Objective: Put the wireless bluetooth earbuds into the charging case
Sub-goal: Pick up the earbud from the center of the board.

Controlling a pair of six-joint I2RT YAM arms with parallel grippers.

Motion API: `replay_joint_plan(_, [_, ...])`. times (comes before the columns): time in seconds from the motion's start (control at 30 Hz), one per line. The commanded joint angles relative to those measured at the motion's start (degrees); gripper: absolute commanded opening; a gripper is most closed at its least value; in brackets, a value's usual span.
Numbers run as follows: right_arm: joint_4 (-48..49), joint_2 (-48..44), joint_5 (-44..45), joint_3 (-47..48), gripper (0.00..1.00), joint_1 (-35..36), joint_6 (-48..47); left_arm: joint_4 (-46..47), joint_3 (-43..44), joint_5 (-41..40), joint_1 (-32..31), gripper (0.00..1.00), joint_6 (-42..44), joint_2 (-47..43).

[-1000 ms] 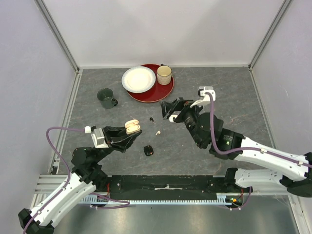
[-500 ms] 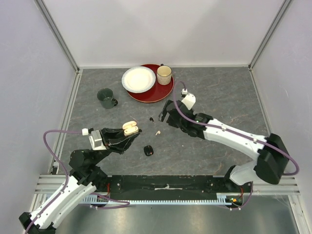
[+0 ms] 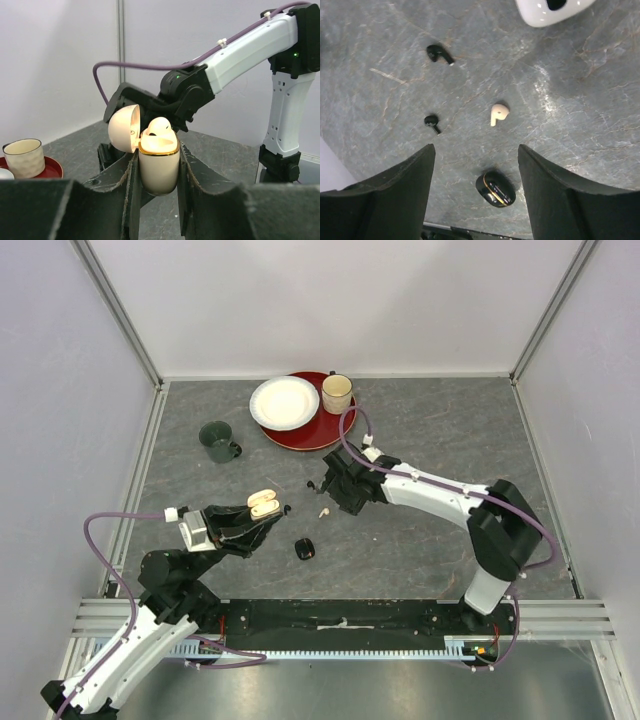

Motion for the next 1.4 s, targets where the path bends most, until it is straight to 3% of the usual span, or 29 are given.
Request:
replay_joint_plan(0.0, [-2.48, 4.19, -6.47, 2.3, 0.72, -0.77, 5.64, -0.38, 2.15, -1.48, -0.02, 0.02, 2.43, -0.77])
replay_joint_plan(0.6, [-2.57, 11.58, -9.11, 4.32, 0.54, -2.44, 8.19, -0.82, 1.53, -2.35, -0.02, 0.02, 3.05, -1.48])
replay_joint_plan(1.37, [-1.95, 15.18, -8.76, 5.46, 0.46, -4.2, 8.46, -0.82, 1.45, -2.88, -0.1, 0.02, 3.04, -0.86])
